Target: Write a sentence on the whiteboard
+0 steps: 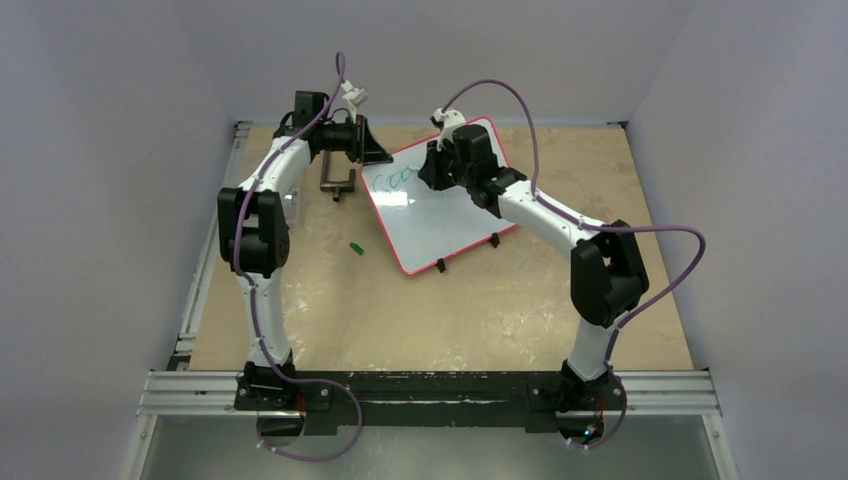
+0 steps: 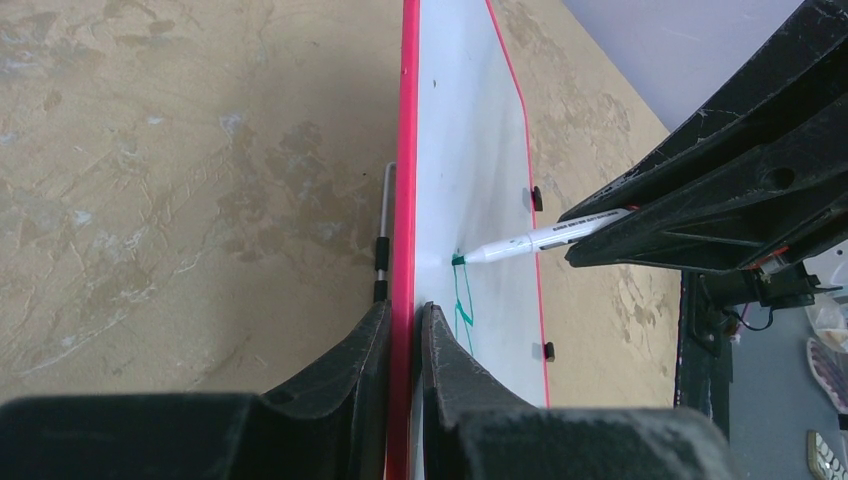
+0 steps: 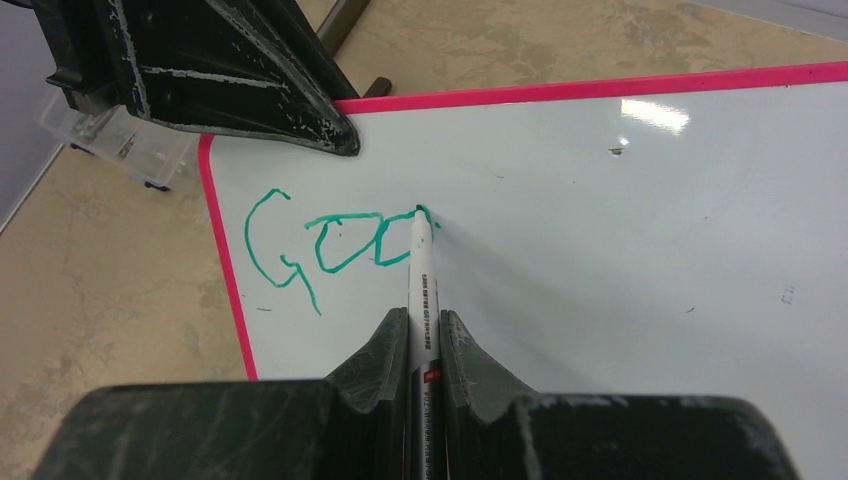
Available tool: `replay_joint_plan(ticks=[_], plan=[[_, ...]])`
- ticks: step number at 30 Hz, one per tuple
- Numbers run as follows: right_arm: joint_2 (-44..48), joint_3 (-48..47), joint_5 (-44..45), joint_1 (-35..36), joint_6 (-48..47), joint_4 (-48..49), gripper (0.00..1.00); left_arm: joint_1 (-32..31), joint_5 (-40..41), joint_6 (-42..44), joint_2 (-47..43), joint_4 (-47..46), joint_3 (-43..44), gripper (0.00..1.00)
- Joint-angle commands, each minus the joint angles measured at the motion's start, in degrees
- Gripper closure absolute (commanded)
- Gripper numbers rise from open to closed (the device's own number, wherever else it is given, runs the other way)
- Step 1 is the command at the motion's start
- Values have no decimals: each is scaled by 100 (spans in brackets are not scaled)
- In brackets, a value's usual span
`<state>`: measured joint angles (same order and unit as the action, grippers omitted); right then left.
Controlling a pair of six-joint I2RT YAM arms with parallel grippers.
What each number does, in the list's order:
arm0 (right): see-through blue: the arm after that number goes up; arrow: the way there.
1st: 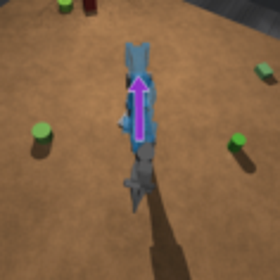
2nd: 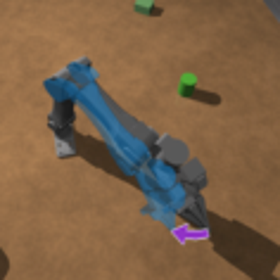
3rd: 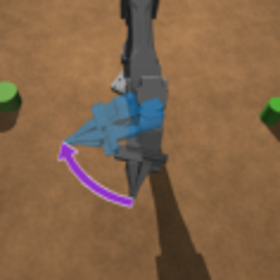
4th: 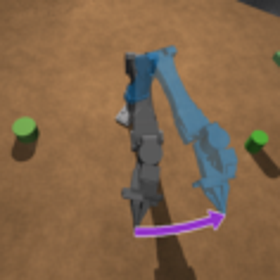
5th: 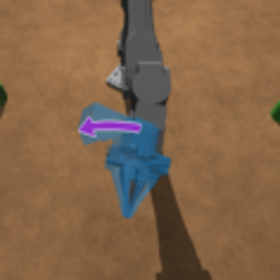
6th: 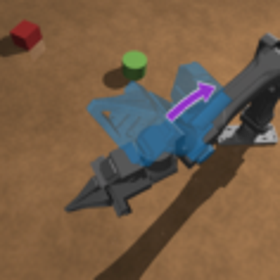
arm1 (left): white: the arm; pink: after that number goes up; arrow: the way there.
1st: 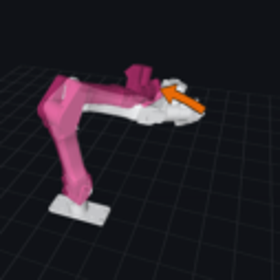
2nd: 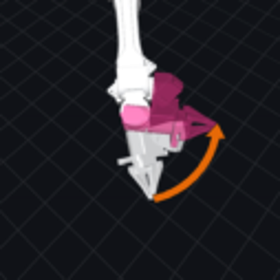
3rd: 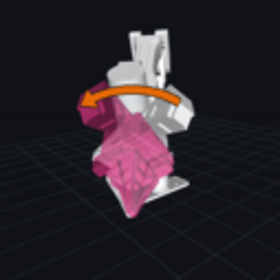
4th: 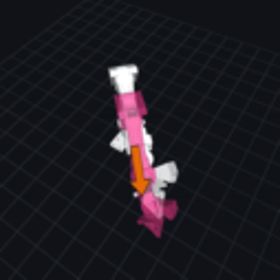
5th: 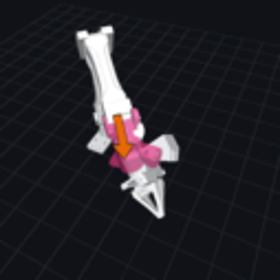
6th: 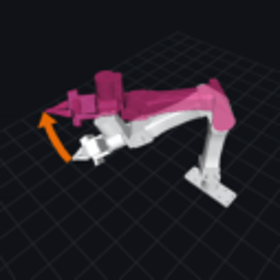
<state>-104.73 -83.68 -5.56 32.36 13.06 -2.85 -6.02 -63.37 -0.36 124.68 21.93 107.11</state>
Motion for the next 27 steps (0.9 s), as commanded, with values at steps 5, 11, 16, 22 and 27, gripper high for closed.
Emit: replay_joint_plan(ticks=[5, 11, 16, 22, 27], plan=[[152, -181, -287, -13, 35, -33, 100, -101, -17, 273, -268, 11, -67, 100], [380, -124, -154, -20, 44, 3, 100, -101, -17, 282, -294, 13, -80, 100], [532, 186, -36, -175, 164, 237, 100, -101, -18, 282, -298, 15, -84, 100], [553, 301, 55, -365, 241, 251, 100, -101, -34, 282, -304, 4, -93, 100], [453, 231, 86, -415, 284, 253, 100, -101, -35, 278, -302, -5, -103, 100]])
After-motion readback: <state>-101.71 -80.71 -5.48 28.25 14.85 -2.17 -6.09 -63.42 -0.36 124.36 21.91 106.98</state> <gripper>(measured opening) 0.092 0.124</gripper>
